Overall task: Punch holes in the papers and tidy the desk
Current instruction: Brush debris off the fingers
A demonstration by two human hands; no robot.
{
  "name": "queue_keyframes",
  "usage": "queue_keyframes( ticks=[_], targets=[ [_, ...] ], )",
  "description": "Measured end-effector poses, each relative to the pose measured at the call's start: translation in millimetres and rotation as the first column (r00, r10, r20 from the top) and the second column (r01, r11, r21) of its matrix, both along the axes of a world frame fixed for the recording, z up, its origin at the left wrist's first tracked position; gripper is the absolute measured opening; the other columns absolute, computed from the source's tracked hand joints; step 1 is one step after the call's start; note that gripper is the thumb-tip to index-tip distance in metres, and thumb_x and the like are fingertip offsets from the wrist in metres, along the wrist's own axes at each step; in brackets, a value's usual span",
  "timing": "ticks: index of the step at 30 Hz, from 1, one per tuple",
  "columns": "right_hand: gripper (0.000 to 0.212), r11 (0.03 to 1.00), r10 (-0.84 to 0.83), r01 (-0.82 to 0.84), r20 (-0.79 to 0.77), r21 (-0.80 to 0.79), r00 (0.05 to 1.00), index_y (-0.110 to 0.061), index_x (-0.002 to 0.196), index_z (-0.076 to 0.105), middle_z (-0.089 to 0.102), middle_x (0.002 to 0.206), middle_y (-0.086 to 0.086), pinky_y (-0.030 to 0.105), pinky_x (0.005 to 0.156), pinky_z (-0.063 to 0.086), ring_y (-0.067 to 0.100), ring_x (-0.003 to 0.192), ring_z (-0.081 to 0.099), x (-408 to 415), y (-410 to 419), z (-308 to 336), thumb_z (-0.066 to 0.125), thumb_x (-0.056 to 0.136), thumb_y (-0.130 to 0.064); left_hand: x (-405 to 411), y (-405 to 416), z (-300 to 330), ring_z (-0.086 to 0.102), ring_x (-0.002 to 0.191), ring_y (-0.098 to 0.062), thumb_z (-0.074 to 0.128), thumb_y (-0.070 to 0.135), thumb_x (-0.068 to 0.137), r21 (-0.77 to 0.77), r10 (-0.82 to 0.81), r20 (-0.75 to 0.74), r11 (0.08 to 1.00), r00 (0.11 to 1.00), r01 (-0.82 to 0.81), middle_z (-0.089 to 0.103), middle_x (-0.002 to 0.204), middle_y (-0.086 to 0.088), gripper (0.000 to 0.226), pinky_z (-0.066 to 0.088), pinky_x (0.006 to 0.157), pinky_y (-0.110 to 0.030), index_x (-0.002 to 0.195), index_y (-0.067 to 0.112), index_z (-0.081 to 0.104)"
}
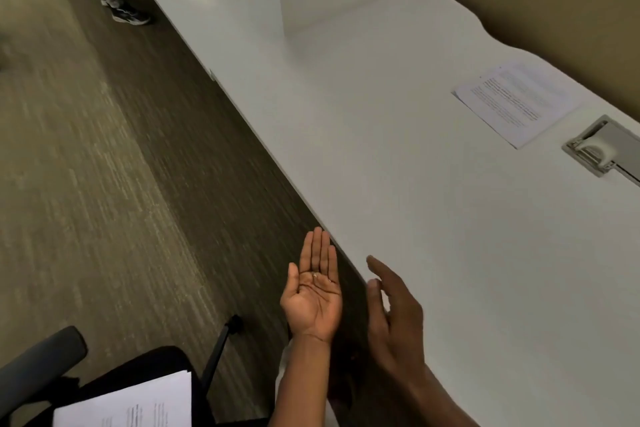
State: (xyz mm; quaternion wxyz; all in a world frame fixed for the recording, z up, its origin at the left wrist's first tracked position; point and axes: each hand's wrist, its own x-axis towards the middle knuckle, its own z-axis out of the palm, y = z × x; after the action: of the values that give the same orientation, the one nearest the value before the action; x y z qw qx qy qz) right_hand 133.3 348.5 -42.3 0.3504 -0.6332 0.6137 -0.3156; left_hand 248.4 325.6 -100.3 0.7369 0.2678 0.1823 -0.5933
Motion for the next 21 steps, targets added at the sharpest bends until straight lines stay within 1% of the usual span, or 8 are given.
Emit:
queue_keyframes(
  ticks=[1,3,6,8,11,14,17,21],
  targets=[
    [0.038,0.997,-0.071,0.070,0.025,0.011,0.997,-0.030,0.127,0.061,0.062,0.127,-0.016,0.027,0.099,0.050,-0.006,0.115,0.055,-9,-4,7,0.043,0.095,-0.044,-3,1,2,0.038,0.145,-0.028,0.025,0.038,0.105,-0.110,-0.007,-0.056,0.994,0.998,0.001,0.039,0.156,-0.018,0.059,0.027,0.122,-0.041,0.151,0.003,0.036],
    [0.029,0.986,-0.167,0.165,0.070,0.029,0.984,-0.032,0.111,0.068,0.070,0.108,-0.016,0.032,0.086,0.058,-0.001,0.099,0.064,-26,-12,19,0.050,0.091,-0.044,-13,-1,14,0.032,0.149,-0.028,0.024,0.039,0.105,-0.256,-0.076,-0.052,0.965,0.996,0.061,0.035,0.158,-0.017,0.059,0.020,0.124,-0.041,0.152,0.004,0.035],
    [0.011,0.989,-0.131,0.136,0.080,-0.062,0.988,-0.030,0.097,0.071,0.073,0.091,-0.015,0.031,0.077,0.060,0.004,0.086,0.069,-51,-17,38,0.063,0.091,-0.026,-35,-11,49,0.028,0.150,-0.029,0.021,0.041,0.107,-0.287,-0.176,-0.037,0.945,0.984,0.158,0.031,0.161,-0.017,0.060,0.018,0.125,-0.042,0.153,0.005,0.031],
    [0.013,0.987,-0.078,0.090,0.091,-0.130,0.993,-0.027,0.096,0.073,0.073,0.088,-0.016,0.026,0.075,0.058,0.005,0.084,0.069,-65,-19,51,0.069,0.088,-0.017,-54,-19,73,0.027,0.150,-0.030,0.019,0.042,0.107,-0.291,-0.250,0.001,0.926,0.968,0.239,0.030,0.161,-0.017,0.061,0.021,0.125,-0.044,0.154,0.005,0.030],
    [0.016,0.968,-0.031,0.058,0.111,-0.245,0.993,-0.029,0.095,0.073,0.072,0.089,-0.019,0.017,0.071,0.054,0.007,0.085,0.069,-86,-24,75,0.074,0.084,-0.017,-82,-31,104,0.026,0.151,-0.030,0.017,0.042,0.108,-0.337,-0.363,0.035,0.873,0.931,0.353,0.028,0.162,-0.016,0.061,0.018,0.125,-0.043,0.155,0.005,0.027],
    [0.019,0.934,-0.054,0.078,0.076,-0.349,0.996,-0.030,0.095,0.072,0.070,0.087,-0.019,0.018,0.067,0.054,0.007,0.081,0.067,-110,-31,96,0.076,0.081,-0.018,-109,-44,126,0.025,0.151,-0.030,0.018,0.044,0.107,-0.362,-0.446,0.098,0.817,0.890,0.449,0.027,0.162,-0.015,0.062,0.015,0.126,-0.043,0.156,0.006,0.024],
    [0.020,0.918,-0.096,0.086,-0.006,-0.387,0.995,-0.034,0.097,0.072,0.067,0.084,-0.019,0.019,0.063,0.052,0.005,0.077,0.064,-135,-40,112,0.076,0.081,-0.023,-133,-58,140,0.022,0.152,-0.031,0.024,0.053,0.105,-0.463,-0.551,0.113,0.707,0.827,0.534,0.023,0.163,-0.016,0.070,0.012,0.126,-0.043,0.157,0.007,0.019],
    [0.016,0.918,-0.177,0.113,-0.137,-0.379,0.975,-0.033,0.098,0.075,0.068,0.080,-0.017,0.014,0.062,0.047,0.003,0.073,0.062,-169,-57,126,0.074,0.082,-0.030,-163,-81,153,0.021,0.152,-0.033,0.035,0.073,0.093,-0.553,-0.666,0.120,0.571,0.736,0.607,0.022,0.164,-0.017,0.094,0.008,0.127,-0.044,0.157,0.006,0.021]
  ],
)
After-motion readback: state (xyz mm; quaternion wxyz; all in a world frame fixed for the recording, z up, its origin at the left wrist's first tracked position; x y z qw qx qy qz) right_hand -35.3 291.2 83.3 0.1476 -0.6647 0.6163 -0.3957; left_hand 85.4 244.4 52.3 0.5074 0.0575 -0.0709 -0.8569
